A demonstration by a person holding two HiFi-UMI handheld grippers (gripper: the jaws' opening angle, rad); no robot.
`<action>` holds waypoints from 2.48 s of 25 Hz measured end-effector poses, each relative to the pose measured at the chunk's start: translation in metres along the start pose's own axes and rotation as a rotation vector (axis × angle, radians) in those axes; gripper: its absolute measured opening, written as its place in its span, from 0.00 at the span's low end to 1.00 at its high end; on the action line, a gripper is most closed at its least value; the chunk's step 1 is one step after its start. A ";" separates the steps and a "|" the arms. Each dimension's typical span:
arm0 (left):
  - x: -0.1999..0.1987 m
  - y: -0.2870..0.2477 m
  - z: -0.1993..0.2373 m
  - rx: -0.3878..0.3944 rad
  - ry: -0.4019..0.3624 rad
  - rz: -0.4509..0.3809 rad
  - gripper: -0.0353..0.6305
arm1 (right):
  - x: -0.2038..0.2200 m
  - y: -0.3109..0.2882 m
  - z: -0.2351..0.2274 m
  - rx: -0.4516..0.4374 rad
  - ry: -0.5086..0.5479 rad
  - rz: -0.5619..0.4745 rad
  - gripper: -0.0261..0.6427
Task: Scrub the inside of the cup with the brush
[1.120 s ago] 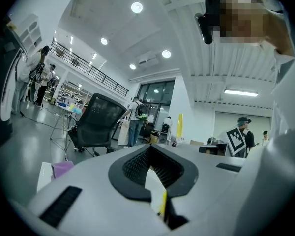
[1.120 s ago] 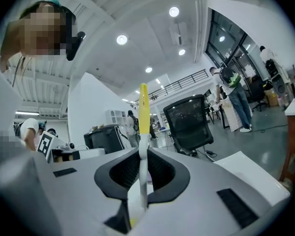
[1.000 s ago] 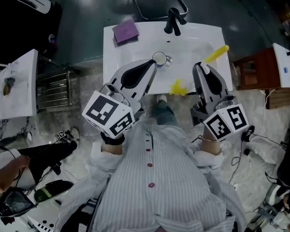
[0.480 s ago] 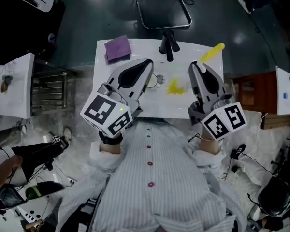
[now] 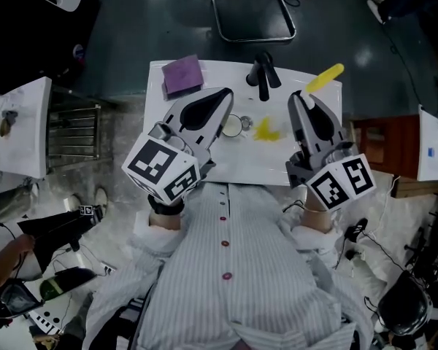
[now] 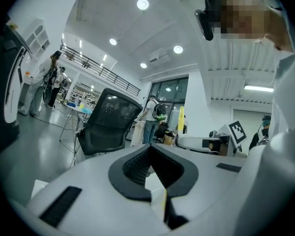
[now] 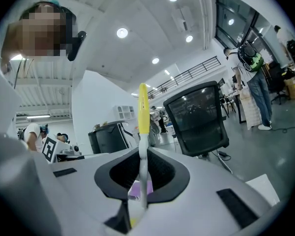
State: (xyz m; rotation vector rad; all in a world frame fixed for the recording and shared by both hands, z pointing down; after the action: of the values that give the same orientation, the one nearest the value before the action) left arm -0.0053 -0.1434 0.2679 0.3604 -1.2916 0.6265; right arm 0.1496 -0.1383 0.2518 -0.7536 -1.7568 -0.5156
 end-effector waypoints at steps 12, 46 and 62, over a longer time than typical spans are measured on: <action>0.041 -0.005 0.033 -0.010 0.000 0.107 0.06 | 0.022 -0.019 -0.009 0.021 -0.037 0.039 0.12; 0.278 -0.027 0.054 0.300 -0.194 0.536 0.45 | 0.135 -0.012 -0.052 0.155 -0.219 0.116 0.12; 0.352 -0.038 0.056 0.431 -0.317 0.686 0.64 | 0.152 -0.008 -0.063 0.172 -0.238 0.132 0.13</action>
State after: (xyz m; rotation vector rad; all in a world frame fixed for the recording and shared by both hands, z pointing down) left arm 0.0252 -0.1248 0.6249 0.3745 -1.5876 1.4882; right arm 0.1567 -0.1506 0.4161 -0.8285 -1.9258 -0.1883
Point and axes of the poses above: the fingertips, and each gripper's own axes: y backward along the fingers, z to its left, x out of its underside, the point moved 3 cm from there along y, backward along the fingers, and after that the axes turned 12 degrees about -x, right-handed, at the moved point
